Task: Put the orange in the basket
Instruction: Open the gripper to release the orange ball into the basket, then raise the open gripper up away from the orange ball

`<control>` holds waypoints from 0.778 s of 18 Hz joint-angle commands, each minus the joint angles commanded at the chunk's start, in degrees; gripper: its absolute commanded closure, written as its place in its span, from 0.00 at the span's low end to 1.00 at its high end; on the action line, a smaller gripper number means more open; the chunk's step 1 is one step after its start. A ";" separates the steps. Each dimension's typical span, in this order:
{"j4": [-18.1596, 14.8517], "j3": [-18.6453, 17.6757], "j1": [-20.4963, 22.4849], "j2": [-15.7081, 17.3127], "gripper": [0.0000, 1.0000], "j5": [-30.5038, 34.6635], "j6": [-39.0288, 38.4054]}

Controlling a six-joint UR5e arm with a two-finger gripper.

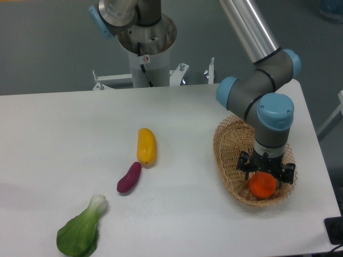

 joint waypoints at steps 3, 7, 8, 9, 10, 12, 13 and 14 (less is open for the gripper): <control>-0.09 0.70 0.00 0.52 0.00 0.00 -0.09; -0.18 0.97 0.35 1.49 0.00 -0.09 0.18; -0.26 1.31 0.35 1.67 0.00 0.00 0.18; -0.35 1.67 0.35 1.76 0.00 0.00 0.26; -0.79 2.19 0.61 2.11 0.00 -0.09 0.96; -1.05 2.90 0.79 2.29 0.00 -0.09 3.77; -1.40 2.90 1.05 2.55 0.00 -0.09 4.74; -2.36 2.90 1.84 3.07 0.00 -0.26 5.88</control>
